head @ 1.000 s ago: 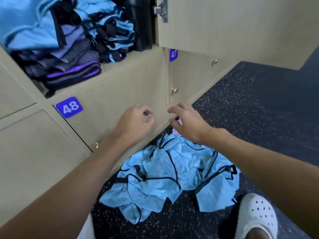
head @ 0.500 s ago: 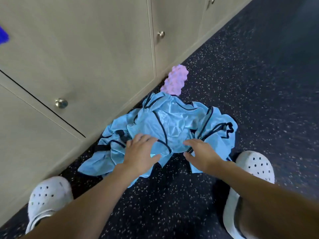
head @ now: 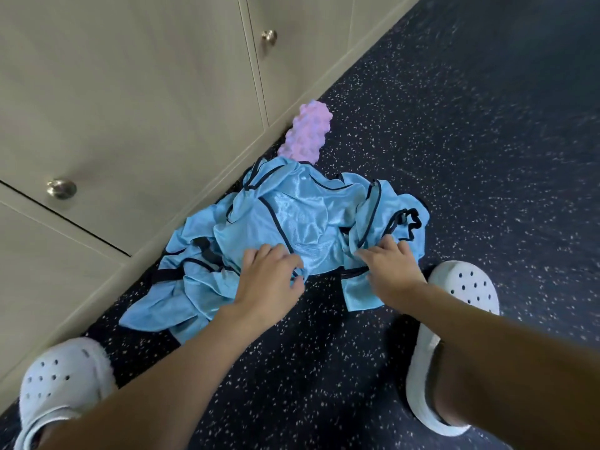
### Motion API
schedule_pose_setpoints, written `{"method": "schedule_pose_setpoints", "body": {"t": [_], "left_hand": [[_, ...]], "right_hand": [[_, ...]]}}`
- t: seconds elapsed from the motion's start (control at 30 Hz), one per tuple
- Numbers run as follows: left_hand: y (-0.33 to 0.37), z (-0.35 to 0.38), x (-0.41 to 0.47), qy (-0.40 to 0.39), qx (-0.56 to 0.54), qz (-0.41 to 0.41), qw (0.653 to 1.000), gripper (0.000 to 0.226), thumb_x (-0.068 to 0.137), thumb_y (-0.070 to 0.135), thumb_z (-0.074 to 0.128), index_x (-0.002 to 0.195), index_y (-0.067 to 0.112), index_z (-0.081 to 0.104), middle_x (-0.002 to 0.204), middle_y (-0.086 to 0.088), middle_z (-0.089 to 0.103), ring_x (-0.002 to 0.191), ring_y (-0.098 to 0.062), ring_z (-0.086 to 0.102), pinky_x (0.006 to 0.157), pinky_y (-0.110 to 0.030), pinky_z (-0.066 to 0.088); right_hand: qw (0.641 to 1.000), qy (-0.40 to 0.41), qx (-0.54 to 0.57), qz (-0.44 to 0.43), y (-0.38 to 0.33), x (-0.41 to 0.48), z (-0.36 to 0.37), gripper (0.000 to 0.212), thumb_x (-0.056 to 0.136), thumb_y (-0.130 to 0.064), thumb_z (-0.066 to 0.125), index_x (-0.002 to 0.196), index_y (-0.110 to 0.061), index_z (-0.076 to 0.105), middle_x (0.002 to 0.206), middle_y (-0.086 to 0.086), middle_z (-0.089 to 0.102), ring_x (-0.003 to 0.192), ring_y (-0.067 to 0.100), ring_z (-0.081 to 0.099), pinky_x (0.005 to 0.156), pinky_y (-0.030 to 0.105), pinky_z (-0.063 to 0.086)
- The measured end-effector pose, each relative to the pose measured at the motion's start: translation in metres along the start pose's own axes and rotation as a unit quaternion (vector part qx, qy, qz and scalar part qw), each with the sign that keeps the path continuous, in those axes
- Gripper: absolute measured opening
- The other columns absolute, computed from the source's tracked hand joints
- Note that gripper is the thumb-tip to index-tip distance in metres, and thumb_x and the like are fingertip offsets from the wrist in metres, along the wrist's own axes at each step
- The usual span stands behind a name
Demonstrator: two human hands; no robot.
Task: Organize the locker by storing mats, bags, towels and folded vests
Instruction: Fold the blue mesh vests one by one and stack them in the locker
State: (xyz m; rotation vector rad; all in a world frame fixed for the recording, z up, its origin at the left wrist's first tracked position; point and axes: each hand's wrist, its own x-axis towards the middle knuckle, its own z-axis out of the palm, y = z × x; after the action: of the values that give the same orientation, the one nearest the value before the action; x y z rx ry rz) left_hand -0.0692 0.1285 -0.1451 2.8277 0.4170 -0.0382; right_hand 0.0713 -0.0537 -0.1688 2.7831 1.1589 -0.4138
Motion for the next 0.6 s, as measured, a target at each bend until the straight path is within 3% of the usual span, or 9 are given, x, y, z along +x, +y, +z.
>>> {"method": "schedule_pose_setpoints", "body": {"t": [0.07, 0.13, 0.27, 0.37, 0.47, 0.53, 0.6], "left_hand": [[0.013, 0.005, 0.004, -0.023, -0.034, -0.003, 0.999, 0.028, 0.097, 0.034, 0.053, 0.123, 0.028, 0.062, 0.115, 0.011, 0.059, 0.115, -0.013, 0.047, 0.101, -0.028, 0.024], [0.023, 0.009, 0.006, -0.054, -0.077, -0.019, 0.995, 0.034, 0.097, 0.035, 0.055, 0.130, 0.027, 0.058, 0.125, 0.009, 0.059, 0.120, -0.013, 0.047, 0.105, -0.030, 0.027], [0.042, 0.002, 0.014, -0.078, -0.228, -0.058, 0.969, 0.063, 0.092, 0.039, 0.067, 0.147, 0.025, 0.041, 0.147, 0.008, 0.046, 0.135, -0.011, 0.042, 0.110, -0.027, 0.032], [0.053, -0.021, 0.028, -0.071, -0.349, -0.055, 0.933, 0.071, 0.089, 0.032, 0.073, 0.150, 0.027, 0.038, 0.144, 0.014, 0.043, 0.134, -0.003, 0.040, 0.105, -0.018, 0.029], [0.060, -0.062, 0.042, -0.063, -0.372, 0.014, 0.926, 0.061, 0.091, 0.024, 0.071, 0.147, 0.023, 0.046, 0.145, 0.015, 0.048, 0.132, 0.004, 0.041, 0.109, -0.016, 0.032], [0.065, -0.098, 0.047, -0.060, -0.386, 0.052, 0.919, 0.045, 0.092, 0.017, 0.070, 0.135, 0.018, 0.056, 0.130, 0.014, 0.059, 0.122, 0.005, 0.050, 0.103, -0.009, 0.037], [0.069, -0.136, 0.046, -0.042, -0.384, 0.081, 0.919, 0.027, 0.091, 0.013, 0.070, 0.118, 0.013, 0.066, 0.114, 0.005, 0.069, 0.110, -0.005, 0.060, 0.101, -0.020, 0.045]], "right_hand": [[1.000, 0.008, 0.007, 0.001, 0.010, -0.001, 0.000, 0.034, 0.093, -0.011, 0.047, 0.119, -0.029, 0.060, 0.106, -0.006, 0.060, 0.106, 0.020, 0.033, 0.093, 0.035, 0.028], [0.998, 0.032, 0.055, -0.004, 0.015, -0.002, -0.005, 0.025, 0.096, -0.017, 0.047, 0.108, -0.026, 0.067, 0.104, -0.005, 0.061, 0.107, 0.020, 0.033, 0.093, 0.035, 0.025], [0.984, 0.098, 0.149, -0.024, 0.018, -0.002, -0.035, 0.019, 0.095, -0.022, 0.054, 0.104, -0.025, 0.070, 0.103, -0.004, 0.063, 0.115, 0.018, 0.035, 0.085, 0.030, 0.014], [0.977, 0.115, 0.171, -0.062, 0.018, -0.001, -0.072, 0.018, 0.089, -0.022, 0.057, 0.099, -0.028, 0.071, 0.099, -0.005, 0.066, 0.112, 0.016, 0.047, 0.091, 0.029, 0.019], [0.964, 0.119, 0.212, -0.107, 0.014, -0.006, -0.123, 0.016, 0.086, -0.015, 0.062, 0.095, -0.023, 0.073, 0.088, -0.004, 0.073, 0.090, 0.020, 0.065, 0.095, 0.036, 0.039], [0.952, 0.136, 0.246, -0.120, 0.008, -0.015, -0.166, 0.012, 0.086, -0.013, 0.067, 0.094, -0.016, 0.074, 0.081, -0.004, 0.071, 0.078, 0.019, 0.063, 0.080, 0.026, 0.046], [0.947, 0.143, 0.257, -0.131, 0.000, -0.029, -0.210, 0.007, 0.086, -0.014, 0.069, 0.091, -0.013, 0.074, 0.076, -0.004, 0.066, 0.071, 0.015, 0.057, 0.061, 0.019, 0.038]]}}
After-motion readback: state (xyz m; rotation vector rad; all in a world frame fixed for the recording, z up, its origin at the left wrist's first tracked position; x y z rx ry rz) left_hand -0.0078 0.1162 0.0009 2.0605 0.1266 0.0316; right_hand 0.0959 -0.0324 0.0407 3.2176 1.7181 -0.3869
